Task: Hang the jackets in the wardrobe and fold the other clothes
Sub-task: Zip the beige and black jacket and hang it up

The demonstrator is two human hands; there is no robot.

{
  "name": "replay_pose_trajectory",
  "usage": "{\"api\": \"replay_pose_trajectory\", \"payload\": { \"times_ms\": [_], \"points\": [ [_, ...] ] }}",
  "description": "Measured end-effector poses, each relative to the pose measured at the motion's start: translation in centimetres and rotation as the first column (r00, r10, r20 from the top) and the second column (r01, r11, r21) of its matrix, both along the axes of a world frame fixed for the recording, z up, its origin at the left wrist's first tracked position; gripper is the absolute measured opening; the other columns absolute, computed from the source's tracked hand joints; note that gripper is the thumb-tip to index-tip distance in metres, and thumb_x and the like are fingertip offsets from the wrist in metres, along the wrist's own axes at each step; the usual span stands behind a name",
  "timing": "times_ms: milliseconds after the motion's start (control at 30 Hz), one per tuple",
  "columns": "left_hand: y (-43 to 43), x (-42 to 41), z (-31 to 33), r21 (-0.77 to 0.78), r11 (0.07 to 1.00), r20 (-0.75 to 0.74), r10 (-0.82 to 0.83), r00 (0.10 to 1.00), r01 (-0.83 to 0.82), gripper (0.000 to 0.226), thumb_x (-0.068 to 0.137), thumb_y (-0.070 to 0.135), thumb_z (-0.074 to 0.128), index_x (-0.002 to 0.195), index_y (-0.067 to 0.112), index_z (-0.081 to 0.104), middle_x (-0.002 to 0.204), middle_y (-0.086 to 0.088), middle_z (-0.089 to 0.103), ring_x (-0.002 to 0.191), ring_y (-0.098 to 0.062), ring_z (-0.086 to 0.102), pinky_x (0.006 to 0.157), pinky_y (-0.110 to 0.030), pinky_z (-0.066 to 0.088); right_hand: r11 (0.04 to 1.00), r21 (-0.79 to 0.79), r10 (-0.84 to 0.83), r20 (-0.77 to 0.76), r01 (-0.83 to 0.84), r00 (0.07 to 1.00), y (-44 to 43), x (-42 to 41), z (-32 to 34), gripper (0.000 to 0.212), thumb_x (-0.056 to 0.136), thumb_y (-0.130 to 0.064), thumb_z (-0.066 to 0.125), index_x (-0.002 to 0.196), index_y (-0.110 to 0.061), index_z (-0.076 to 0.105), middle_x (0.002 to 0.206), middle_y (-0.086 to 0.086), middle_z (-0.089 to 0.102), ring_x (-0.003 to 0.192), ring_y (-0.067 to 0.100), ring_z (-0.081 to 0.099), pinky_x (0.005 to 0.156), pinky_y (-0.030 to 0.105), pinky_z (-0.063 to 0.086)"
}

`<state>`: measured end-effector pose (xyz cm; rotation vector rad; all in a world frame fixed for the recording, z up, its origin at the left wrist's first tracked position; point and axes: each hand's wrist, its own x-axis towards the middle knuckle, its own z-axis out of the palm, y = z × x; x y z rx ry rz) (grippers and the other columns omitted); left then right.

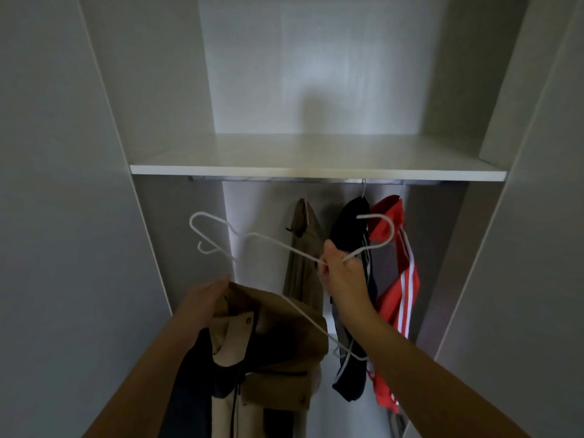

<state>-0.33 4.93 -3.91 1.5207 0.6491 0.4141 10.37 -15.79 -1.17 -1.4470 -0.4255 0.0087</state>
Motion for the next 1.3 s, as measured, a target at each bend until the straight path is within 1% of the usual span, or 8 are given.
{"api": "replay_pose_trajectory", "payload": {
  "times_ms": [167, 300, 500, 733, 1000, 1133, 1200, 1300],
  "points": [
    [-3.7, -1.4, 0.1, -0.029, 1.000, -0.047, -0.013, 0.999, 0.012, 0.032, 0.085, 0.044, 0.066, 0.090, 0.013, 0.070, 0.097, -0.010, 0.071, 0.094, -0.028, 0.066, 0.090, -0.043, 0.052, 0.950, 0.311, 0.076, -0.179, -0.017, 0.981, -3.9, -4.0, 4.8, 0.044, 0.100, -0.031, 0.045, 0.058, -0.016, 0.047, 0.041, -0.009, 0.038, 0.033, 0.004, 0.031, 0.034, 0.017, 0.026],
    [-6.3, -1.4, 1.2, -0.062, 0.996, -0.065, -0.066, 0.996, 0.062, 0.040, 0.085, 0.047, 0.065, 0.080, 0.008, 0.070, 0.081, -0.016, 0.073, 0.073, -0.028, 0.071, 0.074, -0.040, 0.056, 0.896, 0.441, 0.139, -0.175, -0.049, 0.975, -4.8, -5.8, 5.6, 0.045, 0.101, -0.029, 0.042, 0.059, -0.013, 0.042, 0.044, -0.005, 0.034, 0.035, 0.007, 0.025, 0.034, 0.019, 0.022],
    [-7.6, -2.7, 4.9, -0.258, 0.956, 0.204, -0.089, 0.975, 0.141, 0.044, 0.089, 0.036, 0.060, 0.053, 0.013, 0.070, 0.059, -0.010, 0.068, 0.052, -0.020, 0.067, 0.043, -0.025, 0.052, 0.949, 0.293, 0.198, -0.272, -0.115, 0.942, -6.1, -6.5, 0.0, 0.044, 0.100, -0.027, 0.043, 0.058, -0.015, 0.042, 0.044, -0.004, 0.034, 0.037, 0.009, 0.028, 0.040, 0.023, 0.022],
    [-5.8, -5.1, 8.5, -0.302, 0.919, 0.211, -0.195, 0.958, 0.254, 0.035, 0.081, 0.035, 0.062, 0.060, 0.011, 0.075, 0.071, -0.014, 0.071, 0.061, -0.024, 0.070, 0.052, -0.031, 0.057, 0.955, 0.042, 0.292, 0.019, -0.293, 0.956, -9.5, -3.2, -2.5, 0.044, 0.088, -0.043, 0.048, 0.049, -0.023, 0.048, 0.045, -0.002, 0.037, 0.040, 0.011, 0.034, 0.043, 0.021, 0.030],
    [-5.0, -6.3, 10.7, 0.027, 0.923, -0.035, -0.384, 0.923, 0.385, 0.042, 0.067, 0.050, 0.065, 0.060, 0.009, 0.071, 0.061, -0.009, 0.067, 0.053, -0.020, 0.063, 0.052, -0.023, 0.048, 0.923, -0.225, 0.334, 0.066, -0.312, 0.940, -10.9, -1.9, -4.9, 0.046, 0.091, -0.043, 0.051, 0.050, -0.021, 0.052, 0.045, 0.001, 0.041, 0.042, 0.013, 0.038, 0.046, 0.022, 0.033],
    [-4.4, -6.1, 11.2, 0.326, 0.864, -0.182, -0.340, 0.923, 0.383, 0.053, 0.065, 0.058, 0.067, 0.077, 0.007, 0.071, 0.080, -0.011, 0.072, 0.084, -0.027, 0.065, 0.091, -0.040, 0.045, 0.846, -0.484, 0.257, 0.001, -0.225, 0.966, -9.8, -1.0, -7.6, 0.055, 0.098, -0.009, 0.050, 0.044, -0.022, 0.052, 0.042, -0.006, 0.045, 0.044, 0.005, 0.046, 0.046, 0.008, 0.035],
    [-4.3, -5.6, 11.3, 0.462, 0.790, -0.236, -0.329, 0.915, 0.403, 0.044, 0.074, 0.050, 0.071, 0.061, 0.009, 0.064, 0.064, -0.010, 0.063, 0.066, -0.018, 0.058, 0.072, -0.031, 0.045, 0.826, -0.517, 0.196, -0.110, -0.224, 0.974, -9.2, -1.1, -7.4, 0.070, 0.095, 0.004, 0.046, 0.031, -0.024, 0.047, 0.037, -0.005, 0.041, 0.037, 0.003, 0.044, 0.043, 0.007, 0.034],
    [-4.5, -4.6, 11.1, 0.616, 0.681, -0.263, -0.296, 0.918, 0.396, 0.053, 0.082, 0.036, 0.072, 0.049, 0.020, 0.034, 0.049, 0.003, 0.029, 0.046, -0.009, 0.029, 0.047, -0.019, 0.026, 0.744, -0.589, 0.298, -0.132, -0.317, 0.945, -8.2, -1.6, -6.3, 0.063, 0.097, -0.017, 0.049, 0.035, -0.021, 0.052, 0.036, -0.009, 0.044, 0.034, 0.001, 0.043, 0.044, 0.010, 0.035]
  ]
}}
